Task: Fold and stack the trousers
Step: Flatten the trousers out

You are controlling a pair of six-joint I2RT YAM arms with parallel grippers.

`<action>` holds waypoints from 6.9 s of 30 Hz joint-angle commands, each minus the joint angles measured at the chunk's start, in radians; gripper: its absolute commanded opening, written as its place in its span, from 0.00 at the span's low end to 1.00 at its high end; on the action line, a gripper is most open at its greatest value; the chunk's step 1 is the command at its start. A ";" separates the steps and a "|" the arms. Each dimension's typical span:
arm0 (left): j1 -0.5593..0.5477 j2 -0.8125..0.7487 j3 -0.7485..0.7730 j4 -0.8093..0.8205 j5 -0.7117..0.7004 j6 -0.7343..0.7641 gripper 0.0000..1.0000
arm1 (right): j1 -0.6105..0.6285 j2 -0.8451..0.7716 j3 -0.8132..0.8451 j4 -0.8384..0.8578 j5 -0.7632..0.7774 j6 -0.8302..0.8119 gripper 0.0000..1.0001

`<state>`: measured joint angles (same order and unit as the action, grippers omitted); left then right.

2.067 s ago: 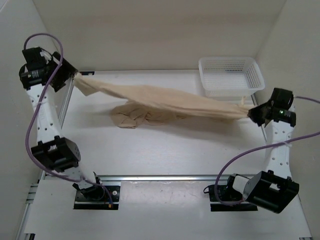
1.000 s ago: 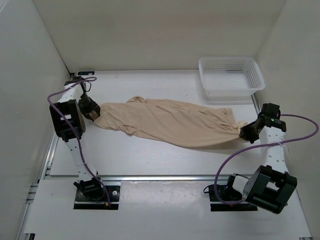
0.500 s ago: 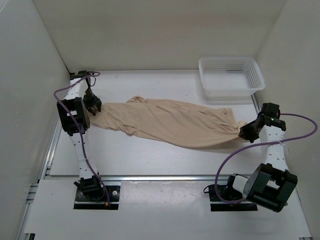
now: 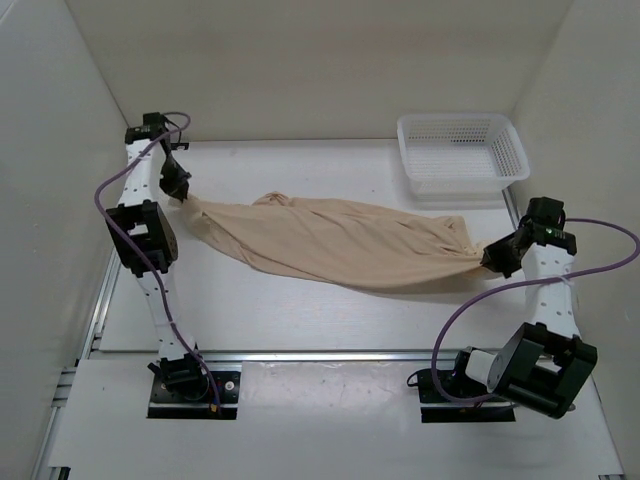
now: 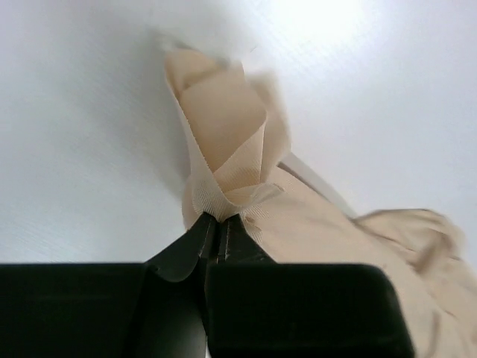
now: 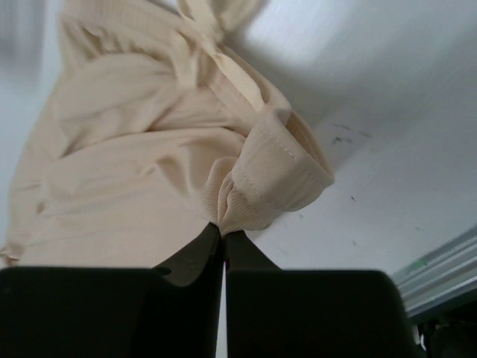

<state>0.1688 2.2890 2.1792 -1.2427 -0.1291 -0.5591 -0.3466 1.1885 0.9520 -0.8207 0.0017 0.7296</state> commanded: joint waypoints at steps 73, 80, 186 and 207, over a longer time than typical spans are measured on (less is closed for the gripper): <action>-0.052 0.087 -0.064 0.078 0.042 0.070 0.11 | -0.012 0.092 0.228 -0.023 0.043 -0.029 0.00; -0.052 -0.012 0.003 0.046 -0.010 0.059 0.10 | -0.012 0.083 0.240 -0.023 0.043 -0.029 0.00; -0.425 0.145 0.300 0.074 0.088 0.194 0.10 | 0.112 0.640 0.436 0.034 0.150 0.068 0.00; -0.407 0.308 0.358 0.040 0.115 0.182 0.91 | 0.146 0.850 0.567 0.015 0.084 0.093 0.57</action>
<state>-0.2413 2.5992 2.5248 -1.1873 -0.0357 -0.3923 -0.2024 2.0220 1.4887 -0.7822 0.1036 0.7918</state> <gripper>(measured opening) 0.920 0.569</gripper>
